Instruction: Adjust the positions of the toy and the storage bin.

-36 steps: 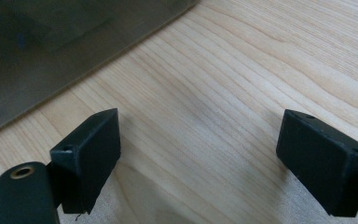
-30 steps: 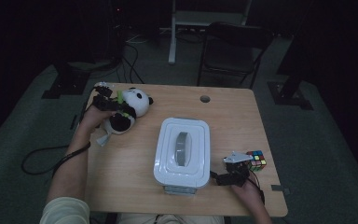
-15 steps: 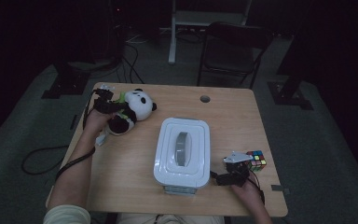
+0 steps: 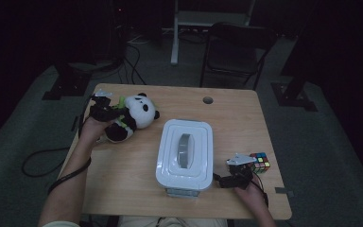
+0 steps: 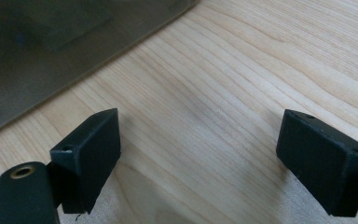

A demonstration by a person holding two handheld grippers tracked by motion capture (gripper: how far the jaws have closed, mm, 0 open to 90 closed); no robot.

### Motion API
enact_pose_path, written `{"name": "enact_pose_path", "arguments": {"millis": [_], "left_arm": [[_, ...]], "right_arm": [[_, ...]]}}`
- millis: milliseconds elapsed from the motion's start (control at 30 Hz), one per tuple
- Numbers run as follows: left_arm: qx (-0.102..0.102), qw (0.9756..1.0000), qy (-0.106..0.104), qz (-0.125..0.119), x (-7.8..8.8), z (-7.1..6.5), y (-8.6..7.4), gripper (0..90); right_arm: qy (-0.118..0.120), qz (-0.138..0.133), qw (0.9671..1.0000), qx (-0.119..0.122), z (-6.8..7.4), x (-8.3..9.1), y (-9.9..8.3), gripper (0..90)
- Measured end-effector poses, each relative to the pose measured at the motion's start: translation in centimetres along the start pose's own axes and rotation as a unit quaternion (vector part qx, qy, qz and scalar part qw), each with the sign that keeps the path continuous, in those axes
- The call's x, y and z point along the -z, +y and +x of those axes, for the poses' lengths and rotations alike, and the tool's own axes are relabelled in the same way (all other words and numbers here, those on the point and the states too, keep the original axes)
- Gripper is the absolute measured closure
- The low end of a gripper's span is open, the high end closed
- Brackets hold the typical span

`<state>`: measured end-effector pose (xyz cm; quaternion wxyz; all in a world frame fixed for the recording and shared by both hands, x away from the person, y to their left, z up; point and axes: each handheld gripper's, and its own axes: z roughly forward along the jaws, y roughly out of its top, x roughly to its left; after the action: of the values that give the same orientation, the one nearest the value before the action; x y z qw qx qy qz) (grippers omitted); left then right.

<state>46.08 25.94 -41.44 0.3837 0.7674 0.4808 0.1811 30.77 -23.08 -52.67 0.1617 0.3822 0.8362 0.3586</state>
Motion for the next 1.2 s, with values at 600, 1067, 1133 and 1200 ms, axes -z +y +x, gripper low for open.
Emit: {"name": "enact_pose_path", "arguments": {"millis": [600,1067,1133,1200], "left_arm": [[0.004,0.9999,0.003,-0.014,3.9,-3.9,-3.7,67.7],[-0.010,0.9998,-0.012,-0.015,2.8,-4.5,-7.0,64.7],[-0.014,0.9997,-0.017,-0.010,2.8,-4.3,-6.8,59.7],[-0.017,0.9996,-0.019,-0.009,2.8,-4.3,-6.7,57.9]], "right_arm": [[-0.001,0.000,1.0000,-0.001,0.0,0.0,0.0,13.3],[-0.002,0.000,1.0000,-0.001,0.0,0.0,0.0,13.3],[-0.002,0.000,1.0000,-0.001,0.0,0.0,0.0,13.3],[-0.002,0.000,1.0000,-0.001,0.0,0.0,0.0,13.3]]}}
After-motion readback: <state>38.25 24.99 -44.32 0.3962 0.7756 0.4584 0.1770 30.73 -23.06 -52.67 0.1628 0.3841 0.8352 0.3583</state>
